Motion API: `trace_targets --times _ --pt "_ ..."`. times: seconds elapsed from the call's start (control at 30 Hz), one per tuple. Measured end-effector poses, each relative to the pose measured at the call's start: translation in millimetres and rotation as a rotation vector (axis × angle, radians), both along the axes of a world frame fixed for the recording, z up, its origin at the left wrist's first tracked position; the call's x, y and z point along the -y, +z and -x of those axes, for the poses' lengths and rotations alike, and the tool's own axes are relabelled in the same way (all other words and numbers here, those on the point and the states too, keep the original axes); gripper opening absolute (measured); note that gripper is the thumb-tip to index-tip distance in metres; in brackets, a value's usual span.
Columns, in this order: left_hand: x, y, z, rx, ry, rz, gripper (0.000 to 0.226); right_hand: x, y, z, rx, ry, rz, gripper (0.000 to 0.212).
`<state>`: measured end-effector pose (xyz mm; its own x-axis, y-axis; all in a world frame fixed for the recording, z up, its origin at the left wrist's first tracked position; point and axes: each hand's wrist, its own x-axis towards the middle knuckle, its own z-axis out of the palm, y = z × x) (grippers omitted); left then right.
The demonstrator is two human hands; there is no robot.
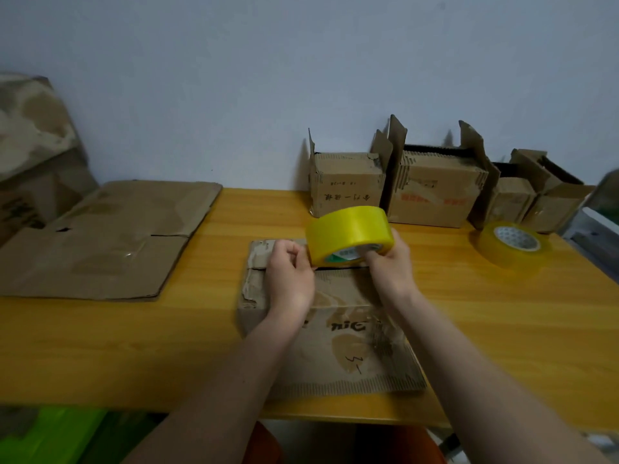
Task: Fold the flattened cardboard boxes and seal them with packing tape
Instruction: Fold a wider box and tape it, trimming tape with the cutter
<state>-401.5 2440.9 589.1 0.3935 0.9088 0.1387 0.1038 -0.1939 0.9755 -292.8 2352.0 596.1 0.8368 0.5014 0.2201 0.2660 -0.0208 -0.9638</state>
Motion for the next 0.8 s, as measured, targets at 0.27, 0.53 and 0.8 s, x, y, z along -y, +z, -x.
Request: trace_targets --times 0.27,0.53,0.8 --pt "-4 8 9 -0.303 0.128 -0.188 0.012 2 1 -2 0.113 -0.064 0.042 0.035" --pt "-36 8 31 -0.214 0.184 0.014 0.013 -7 1 4 0.096 -0.101 0.030 0.029" --pt "-55 1 39 -0.141 0.192 0.145 0.031 -32 8 25 0.137 -0.050 0.013 0.018"
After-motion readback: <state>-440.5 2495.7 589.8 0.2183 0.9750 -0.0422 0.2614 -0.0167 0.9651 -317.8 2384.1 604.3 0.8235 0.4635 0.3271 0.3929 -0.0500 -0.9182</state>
